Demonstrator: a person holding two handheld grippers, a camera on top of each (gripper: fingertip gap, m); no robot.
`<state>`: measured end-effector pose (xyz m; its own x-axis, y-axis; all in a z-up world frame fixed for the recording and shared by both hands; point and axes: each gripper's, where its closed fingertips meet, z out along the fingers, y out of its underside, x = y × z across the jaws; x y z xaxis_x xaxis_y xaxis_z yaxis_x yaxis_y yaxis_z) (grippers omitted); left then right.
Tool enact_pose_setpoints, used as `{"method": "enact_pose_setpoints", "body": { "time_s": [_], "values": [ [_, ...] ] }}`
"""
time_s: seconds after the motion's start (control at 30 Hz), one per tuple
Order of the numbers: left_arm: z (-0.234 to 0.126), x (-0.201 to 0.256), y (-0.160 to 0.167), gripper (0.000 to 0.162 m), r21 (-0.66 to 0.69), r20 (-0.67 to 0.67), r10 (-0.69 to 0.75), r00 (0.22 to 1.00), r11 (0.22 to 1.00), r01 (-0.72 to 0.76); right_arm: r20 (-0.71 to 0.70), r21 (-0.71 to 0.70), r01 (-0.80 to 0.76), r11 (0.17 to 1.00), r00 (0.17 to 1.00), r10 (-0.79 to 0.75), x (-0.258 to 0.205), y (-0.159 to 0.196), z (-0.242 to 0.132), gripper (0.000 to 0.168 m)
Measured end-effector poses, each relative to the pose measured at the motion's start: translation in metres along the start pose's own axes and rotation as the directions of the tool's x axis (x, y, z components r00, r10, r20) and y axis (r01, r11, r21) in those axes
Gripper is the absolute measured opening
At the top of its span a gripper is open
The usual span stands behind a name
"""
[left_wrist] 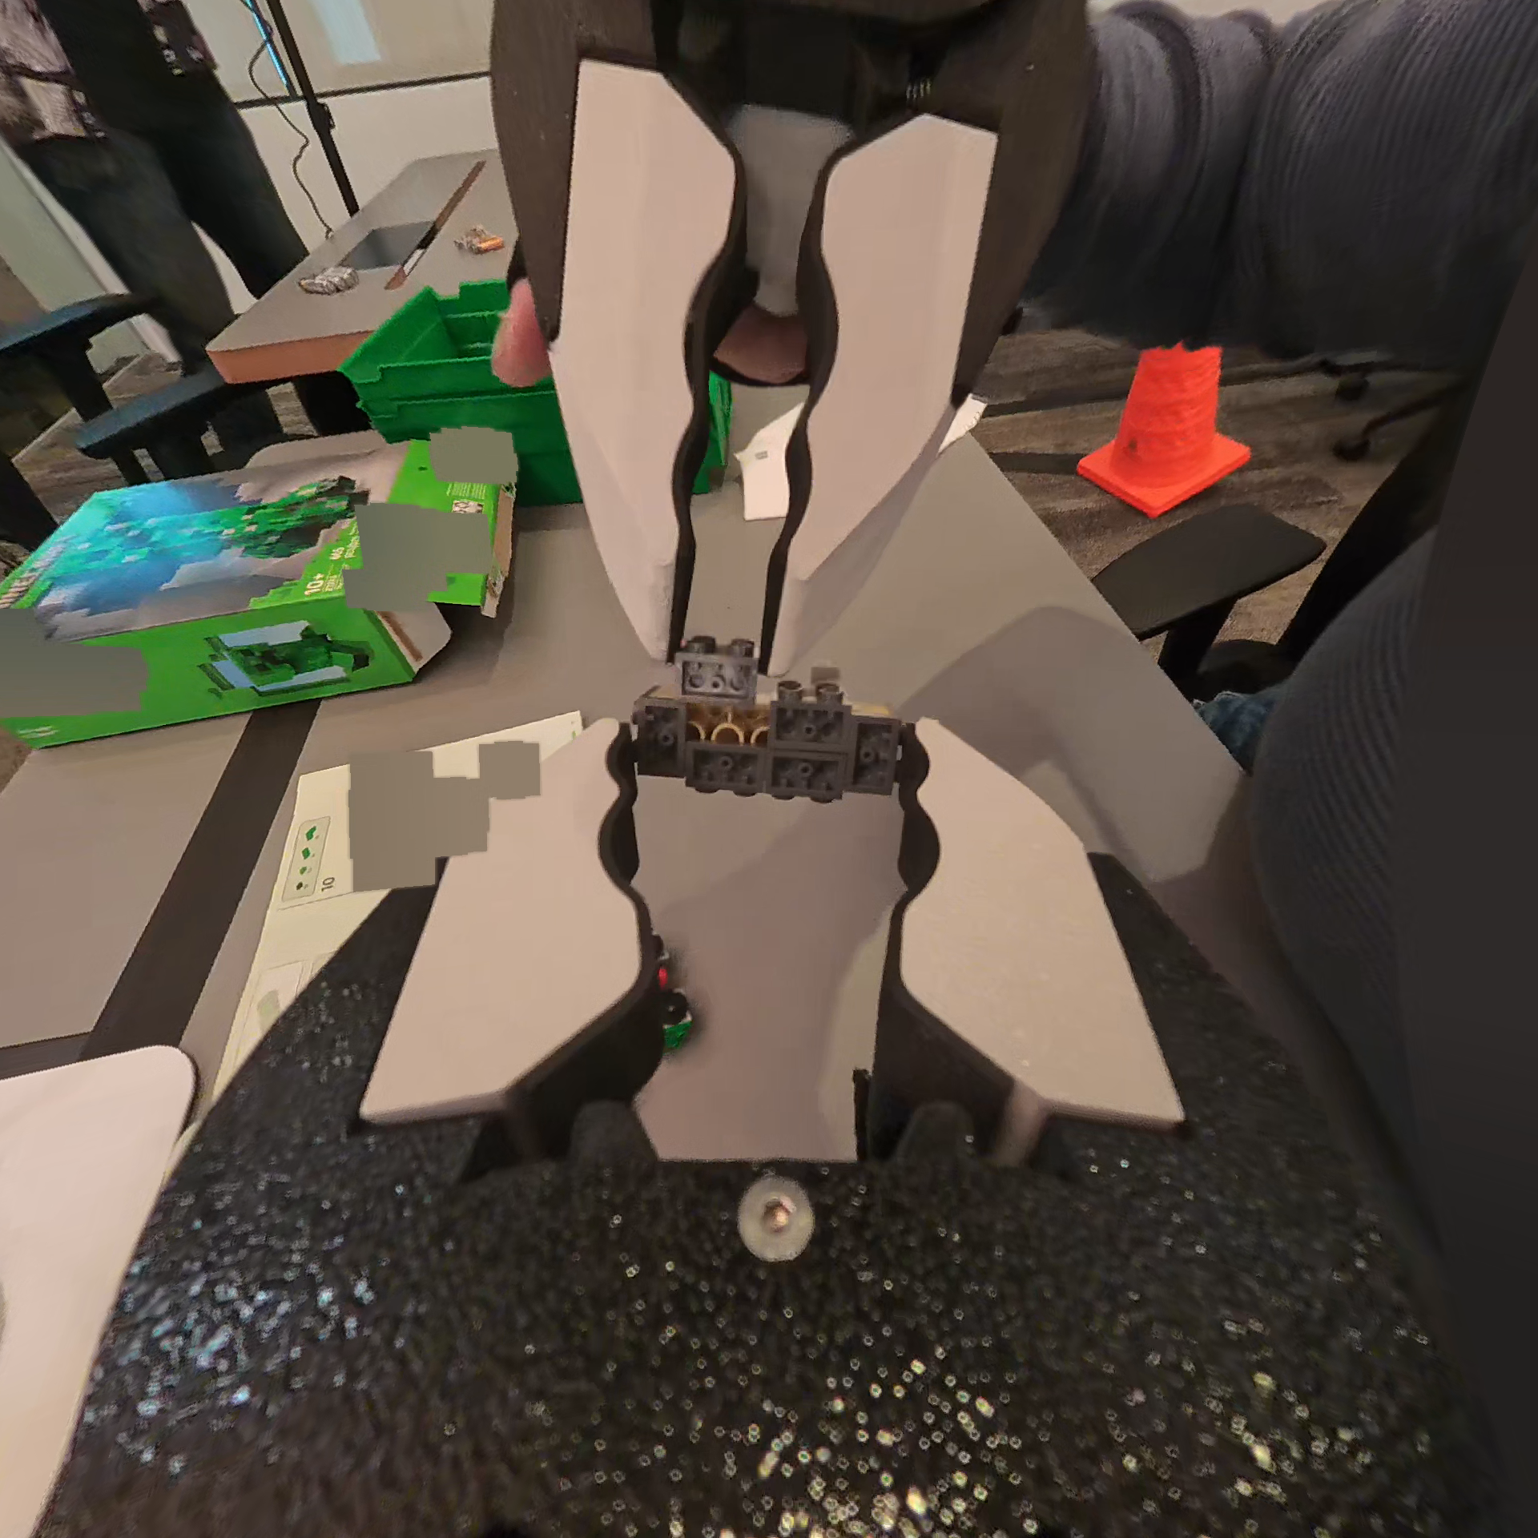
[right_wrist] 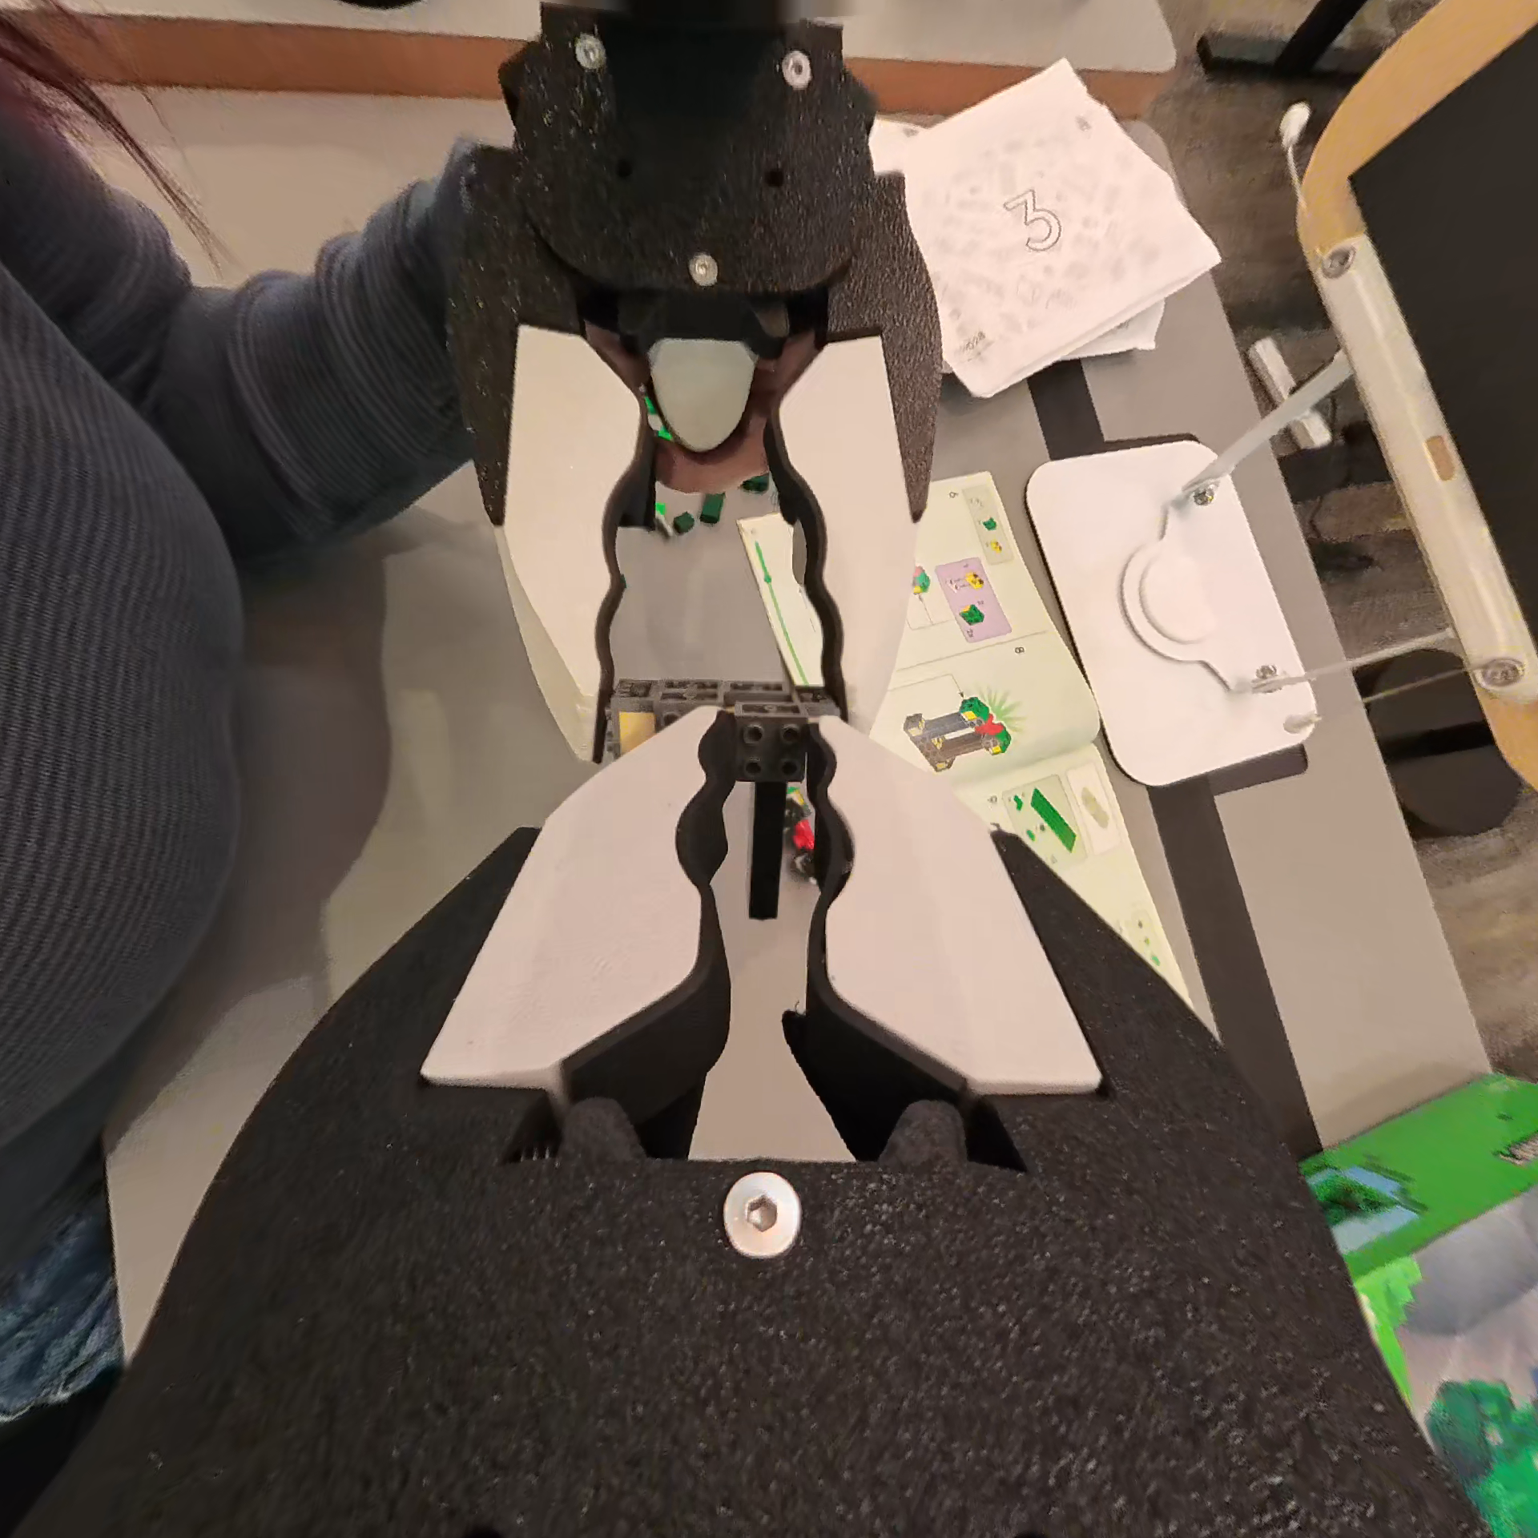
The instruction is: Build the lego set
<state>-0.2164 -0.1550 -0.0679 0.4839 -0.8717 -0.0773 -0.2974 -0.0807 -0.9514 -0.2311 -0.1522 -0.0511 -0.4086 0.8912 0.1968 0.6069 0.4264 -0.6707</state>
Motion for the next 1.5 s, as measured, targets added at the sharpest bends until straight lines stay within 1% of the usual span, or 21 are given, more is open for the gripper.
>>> {"method": "enact_pose_setpoints", "body": {
  "time_s": [0.2,0.43,0.8,1.03,1.5],
  "values": [
    [-0.003,-0.003,-0.006,0.061,0.038,0.015,-0.010,1.000,0.999,0.010,0.023,-0.063,-0.011,0.998,1.000,0.013,0.003,-0.006,-0.002,0.016],
    [-0.004,-0.003,-0.006,0.061,0.046,0.019,-0.012,1.000,0.999,0.011,0.029,-0.158,0.029,0.987,0.999,-0.025,0.004,-0.006,-0.002,0.016],
    [-0.004,-0.004,-0.008,0.061,0.055,0.021,-0.007,1.000,0.998,0.006,0.054,-0.240,0.050,0.969,0.998,-0.038,0.002,-0.009,-0.001,0.016],
    [-0.006,-0.003,-0.010,0.061,0.070,0.016,-0.009,1.000,0.998,0.008,0.058,-0.258,0.063,0.964,0.997,-0.049,0.002,-0.012,-0.001,0.016],
    [-0.007,-0.002,-0.012,0.061,0.079,0.009,-0.010,1.000,0.997,0.010,0.042,-0.245,0.036,0.969,0.999,-0.027,0.004,-0.011,-0.003,0.020]
  ]
}}
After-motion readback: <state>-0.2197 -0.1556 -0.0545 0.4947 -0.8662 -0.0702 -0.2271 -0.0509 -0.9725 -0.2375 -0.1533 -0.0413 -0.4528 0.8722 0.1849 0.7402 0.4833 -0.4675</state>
